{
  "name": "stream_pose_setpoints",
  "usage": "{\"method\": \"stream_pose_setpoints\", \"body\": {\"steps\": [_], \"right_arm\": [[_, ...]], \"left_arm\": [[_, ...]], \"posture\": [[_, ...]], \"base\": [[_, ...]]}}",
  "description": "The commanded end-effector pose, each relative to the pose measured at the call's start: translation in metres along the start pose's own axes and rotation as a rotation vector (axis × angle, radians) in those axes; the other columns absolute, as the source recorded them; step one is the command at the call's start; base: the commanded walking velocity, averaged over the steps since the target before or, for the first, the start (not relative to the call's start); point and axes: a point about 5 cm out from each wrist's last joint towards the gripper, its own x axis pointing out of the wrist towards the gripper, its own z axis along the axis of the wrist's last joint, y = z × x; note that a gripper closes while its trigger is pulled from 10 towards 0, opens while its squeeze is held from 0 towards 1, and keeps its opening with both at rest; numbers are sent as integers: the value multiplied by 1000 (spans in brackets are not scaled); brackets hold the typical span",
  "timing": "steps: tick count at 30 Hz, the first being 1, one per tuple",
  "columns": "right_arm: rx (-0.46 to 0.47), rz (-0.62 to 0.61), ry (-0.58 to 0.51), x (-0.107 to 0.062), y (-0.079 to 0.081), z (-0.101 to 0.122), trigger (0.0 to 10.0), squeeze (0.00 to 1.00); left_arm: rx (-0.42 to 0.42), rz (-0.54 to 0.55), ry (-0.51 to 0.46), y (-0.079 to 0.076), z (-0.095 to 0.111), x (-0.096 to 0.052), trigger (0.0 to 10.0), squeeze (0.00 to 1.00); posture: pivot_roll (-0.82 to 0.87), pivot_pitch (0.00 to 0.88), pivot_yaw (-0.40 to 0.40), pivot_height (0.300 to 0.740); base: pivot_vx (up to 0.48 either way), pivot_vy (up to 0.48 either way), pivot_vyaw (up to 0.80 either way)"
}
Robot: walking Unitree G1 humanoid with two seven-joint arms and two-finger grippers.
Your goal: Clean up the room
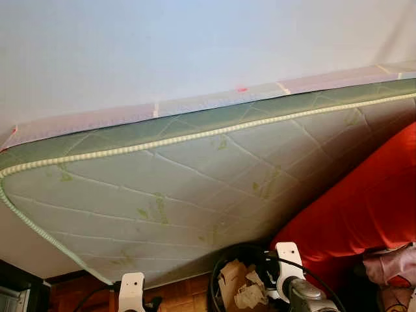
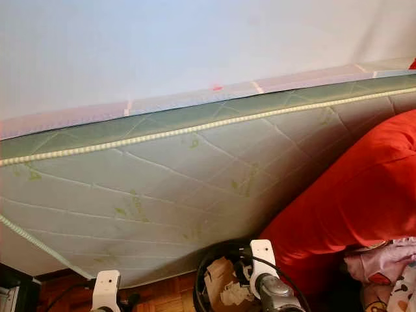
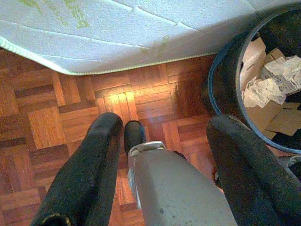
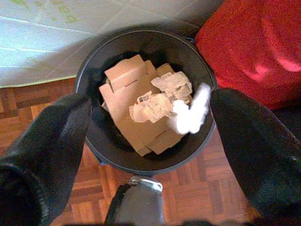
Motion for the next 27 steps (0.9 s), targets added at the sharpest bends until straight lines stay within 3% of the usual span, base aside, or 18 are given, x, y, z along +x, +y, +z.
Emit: {"method": "stream_pose_setpoints", "body": {"steps": [1,5,18,27], "right_arm": [[-7,-23,33,-1,-4,-7,10000,0],[-28,-39,46,-1,-6,-7,10000,0],[100,-2,-39,-1,-3,1,10000,0],[180,-39,-43,-7,-21,-15,10000,0]], "left_arm": [[9,-1,24,0,-5,-1,10000,0],[10,-1,24,0,-5,-1,10000,0],[6,-1,13,-1,-3,0,10000,0],[11,-3,10,-1,0,0,10000,0]], "posture": [[132,97,-18,740],[132,97,-18,740],[125,90,-17,740],[114,81,-11,740]], "base": [[0,0,0],[0,0,0],[0,0,0],[0,0,0]]}}
